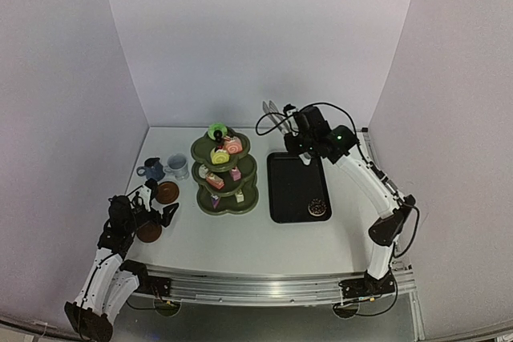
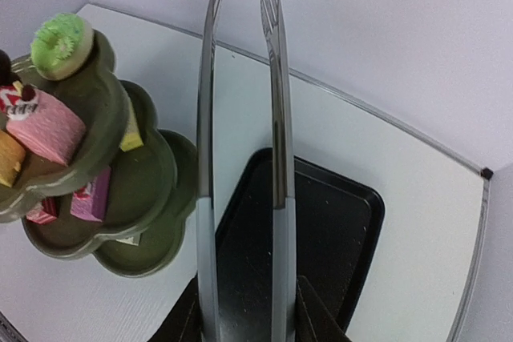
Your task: Serve the afternoon tea
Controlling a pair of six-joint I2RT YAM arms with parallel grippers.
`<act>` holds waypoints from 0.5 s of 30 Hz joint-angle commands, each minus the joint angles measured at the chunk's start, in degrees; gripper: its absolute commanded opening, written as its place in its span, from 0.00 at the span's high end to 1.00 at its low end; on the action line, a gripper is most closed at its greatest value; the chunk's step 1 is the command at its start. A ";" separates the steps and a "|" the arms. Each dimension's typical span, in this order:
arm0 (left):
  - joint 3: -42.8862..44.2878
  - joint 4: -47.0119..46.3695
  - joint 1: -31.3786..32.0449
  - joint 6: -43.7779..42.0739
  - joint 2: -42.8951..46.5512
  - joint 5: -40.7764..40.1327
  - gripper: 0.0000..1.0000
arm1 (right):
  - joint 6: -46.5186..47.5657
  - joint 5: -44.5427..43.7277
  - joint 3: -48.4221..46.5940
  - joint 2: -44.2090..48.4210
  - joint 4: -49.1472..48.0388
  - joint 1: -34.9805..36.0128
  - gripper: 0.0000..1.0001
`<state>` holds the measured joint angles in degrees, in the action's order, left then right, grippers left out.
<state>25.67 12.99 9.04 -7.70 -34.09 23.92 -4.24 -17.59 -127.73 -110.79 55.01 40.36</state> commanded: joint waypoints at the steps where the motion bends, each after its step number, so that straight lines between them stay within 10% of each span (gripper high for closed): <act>1: -0.08 -1.37 -0.24 -0.66 0.19 0.93 0.01 | -10.19 -3.42 10.96 10.84 5.10 -2.09 0.69; 15: 0.20 -1.40 -0.20 -0.40 -0.18 1.85 0.01 | -23.15 5.78 36.09 21.49 18.84 -2.10 0.69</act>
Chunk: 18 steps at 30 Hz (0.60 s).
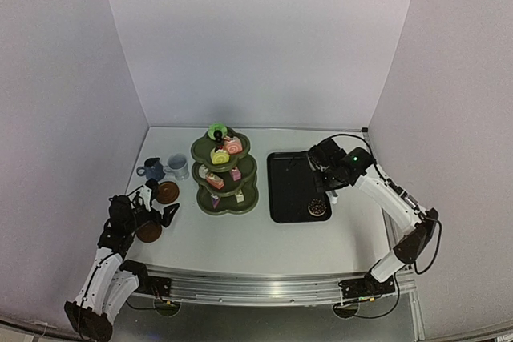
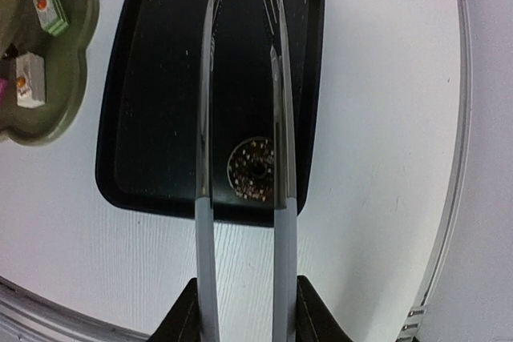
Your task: Serve the afternoon tea
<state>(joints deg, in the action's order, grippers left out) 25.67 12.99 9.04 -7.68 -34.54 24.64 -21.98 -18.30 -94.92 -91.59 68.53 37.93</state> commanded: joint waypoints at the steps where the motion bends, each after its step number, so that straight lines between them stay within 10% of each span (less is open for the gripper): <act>1: 0.23 -1.42 -0.20 -0.43 0.31 1.17 0.01 | -6.05 7.67 4.66 2.62 5.89 0.38 0.69; 18: 0.21 -1.15 -0.20 -0.44 -0.50 1.81 0.01 | -6.39 11.64 11.95 1.95 10.01 2.50 0.68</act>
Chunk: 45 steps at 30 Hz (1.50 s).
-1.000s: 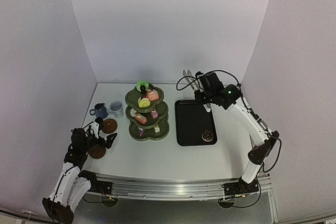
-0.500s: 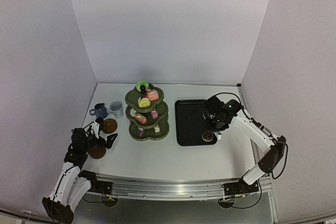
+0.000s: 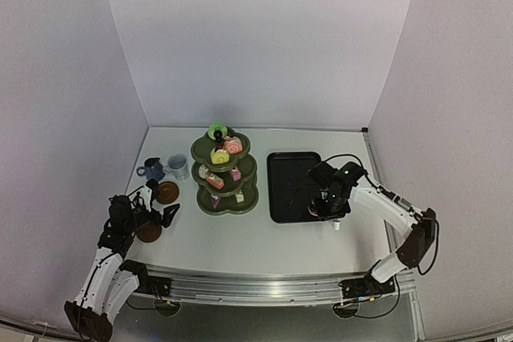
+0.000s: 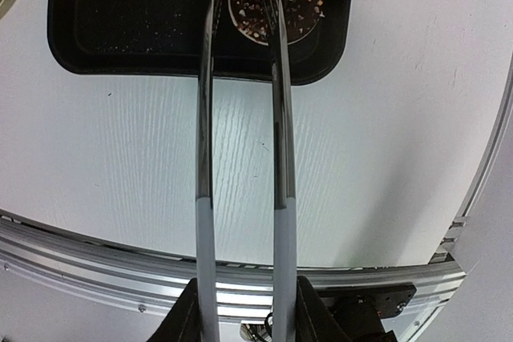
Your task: Serve the afternoon tea
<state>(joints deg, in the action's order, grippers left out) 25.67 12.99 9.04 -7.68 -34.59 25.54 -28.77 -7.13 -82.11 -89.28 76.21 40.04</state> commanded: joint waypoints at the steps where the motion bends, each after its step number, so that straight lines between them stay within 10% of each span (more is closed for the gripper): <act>1: 0.19 -1.10 -0.22 -0.50 -0.49 0.91 0.01 | 0.76 0.22 -1.09 -0.60 2.62 0.44 0.68; 45: 0.09 -1.16 -0.25 -0.72 -0.65 0.10 0.01 | 3.47 -2.68 -10.51 -7.87 4.32 0.43 0.90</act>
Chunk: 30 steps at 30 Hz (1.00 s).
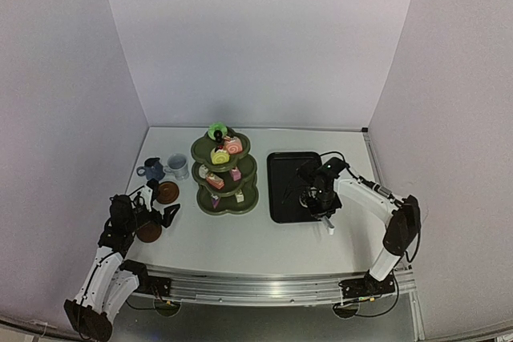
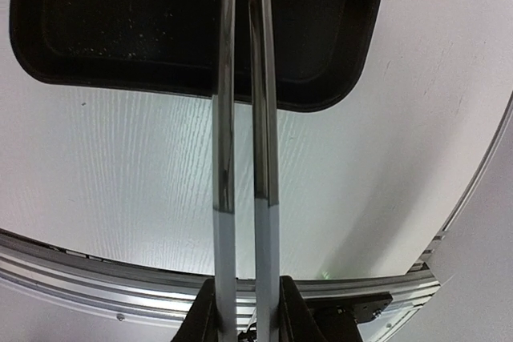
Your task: Serve the afternoon tea
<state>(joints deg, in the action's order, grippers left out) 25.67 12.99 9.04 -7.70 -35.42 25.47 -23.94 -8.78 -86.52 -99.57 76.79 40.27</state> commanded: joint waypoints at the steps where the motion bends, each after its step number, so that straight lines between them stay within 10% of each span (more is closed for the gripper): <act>1: 0.09 -1.14 -0.24 -0.67 0.18 0.25 0.01 | -1.92 -1.50 -7.27 2.96 3.78 -0.04 0.89; 30: 0.26 -0.91 -0.24 -0.69 -0.02 0.54 0.01 | 1.26 2.32 -0.90 5.30 5.96 -6.65 0.66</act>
<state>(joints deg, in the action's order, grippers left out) 25.67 13.01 9.04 -7.68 -35.42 25.50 -24.00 -8.47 -88.90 -95.77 76.73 34.12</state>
